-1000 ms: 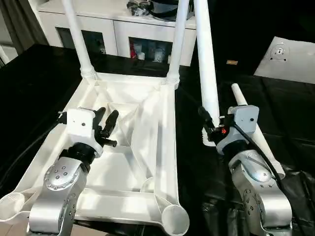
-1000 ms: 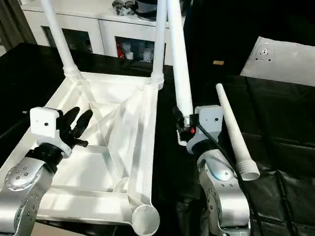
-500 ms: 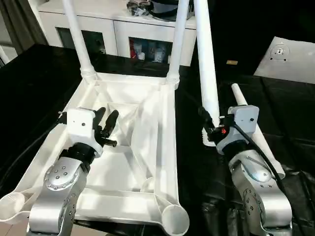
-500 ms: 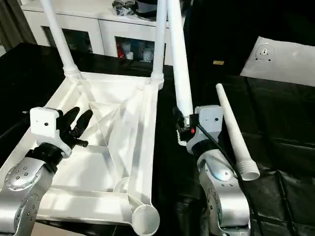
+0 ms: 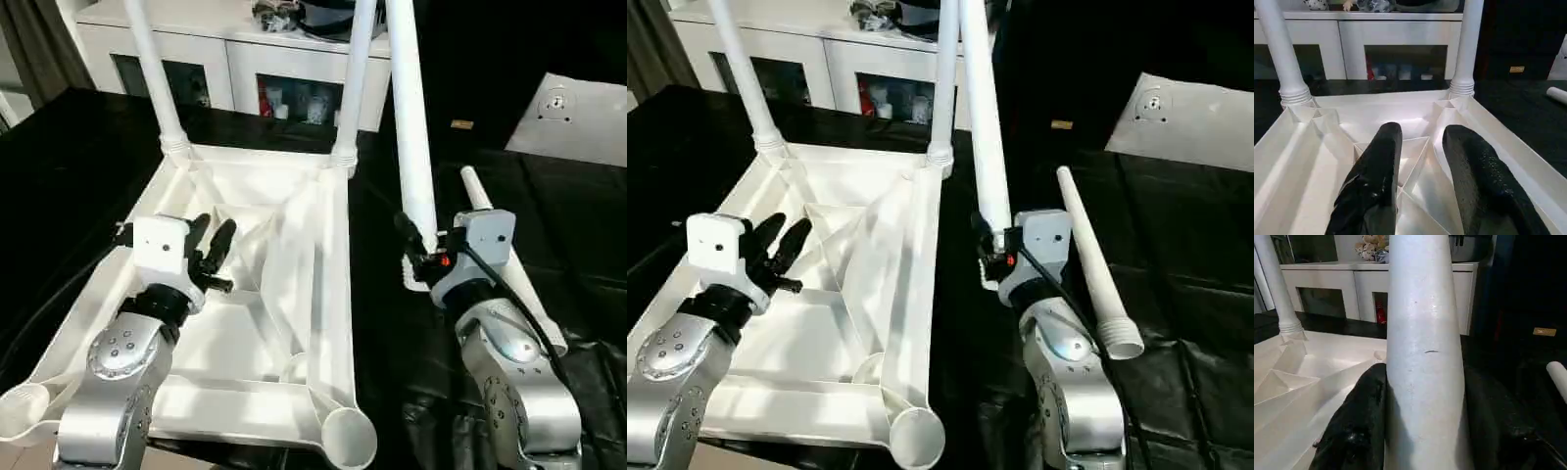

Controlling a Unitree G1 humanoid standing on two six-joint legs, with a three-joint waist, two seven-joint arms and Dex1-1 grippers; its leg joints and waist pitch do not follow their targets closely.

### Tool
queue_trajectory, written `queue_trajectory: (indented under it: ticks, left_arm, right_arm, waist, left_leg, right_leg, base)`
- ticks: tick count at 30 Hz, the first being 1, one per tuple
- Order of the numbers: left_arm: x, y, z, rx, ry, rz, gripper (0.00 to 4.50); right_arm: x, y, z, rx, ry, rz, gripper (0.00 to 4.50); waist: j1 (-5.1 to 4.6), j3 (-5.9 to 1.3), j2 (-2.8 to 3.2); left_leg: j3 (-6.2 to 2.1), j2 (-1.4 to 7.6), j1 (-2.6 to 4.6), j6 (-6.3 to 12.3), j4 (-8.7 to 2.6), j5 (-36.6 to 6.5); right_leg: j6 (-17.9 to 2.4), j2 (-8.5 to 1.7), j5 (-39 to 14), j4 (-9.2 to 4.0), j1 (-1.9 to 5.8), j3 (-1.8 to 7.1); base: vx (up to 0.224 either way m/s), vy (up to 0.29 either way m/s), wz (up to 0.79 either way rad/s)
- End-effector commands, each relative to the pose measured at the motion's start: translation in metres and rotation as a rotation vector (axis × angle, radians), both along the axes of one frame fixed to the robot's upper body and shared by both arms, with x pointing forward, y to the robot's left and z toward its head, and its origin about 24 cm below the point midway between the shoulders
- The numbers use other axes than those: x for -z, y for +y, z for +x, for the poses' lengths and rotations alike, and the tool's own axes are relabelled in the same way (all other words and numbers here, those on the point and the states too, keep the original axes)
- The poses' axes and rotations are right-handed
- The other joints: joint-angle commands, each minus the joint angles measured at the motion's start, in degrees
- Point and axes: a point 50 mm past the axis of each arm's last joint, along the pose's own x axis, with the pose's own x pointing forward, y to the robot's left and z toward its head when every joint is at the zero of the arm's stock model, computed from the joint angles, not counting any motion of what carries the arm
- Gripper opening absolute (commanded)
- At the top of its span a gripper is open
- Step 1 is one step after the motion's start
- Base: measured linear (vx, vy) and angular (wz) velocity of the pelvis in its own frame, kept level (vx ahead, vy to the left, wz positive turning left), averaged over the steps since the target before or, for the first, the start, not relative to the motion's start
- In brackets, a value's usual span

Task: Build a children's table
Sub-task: Pick table leg

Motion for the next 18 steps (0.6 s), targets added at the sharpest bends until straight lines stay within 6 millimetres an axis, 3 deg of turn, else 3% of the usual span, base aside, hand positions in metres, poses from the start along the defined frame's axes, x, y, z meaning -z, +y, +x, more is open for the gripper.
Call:
queue_trajectory:
  ticks: [1, 18]
  left_arm:
    - [-0.0032, 0.0000, -0.0002, -0.007, -0.017, 0.004, 1.66]
    - [-0.0032, 0.0000, -0.0002, -0.007, -0.017, 0.004, 1.66]
  right_arm:
    - [-0.0037, -0.0008, -0.0006, -0.001, -0.024, -0.003, 1.89]
    - [-0.0037, -0.0008, -0.0006, -0.001, -0.024, -0.003, 1.89]
  waist:
    - [0.03, -2.95, 0.03]
    - [0.04, -2.95, 0.06]
  left_leg:
    - [0.78, 0.49, -0.01, -1.25, -3.84, -8.87]
    - [0.79, 0.49, 0.02, -1.26, -3.83, -8.95]
  right_leg:
    - [-5.05, -2.92, -6.72, -4.83, 2.29, 1.97]
    - [-5.18, -2.92, -6.58, -4.83, 2.29, 1.98]
  base:
    - [0.000, 0.000, 0.00]
    - [0.000, 0.000, 0.00]
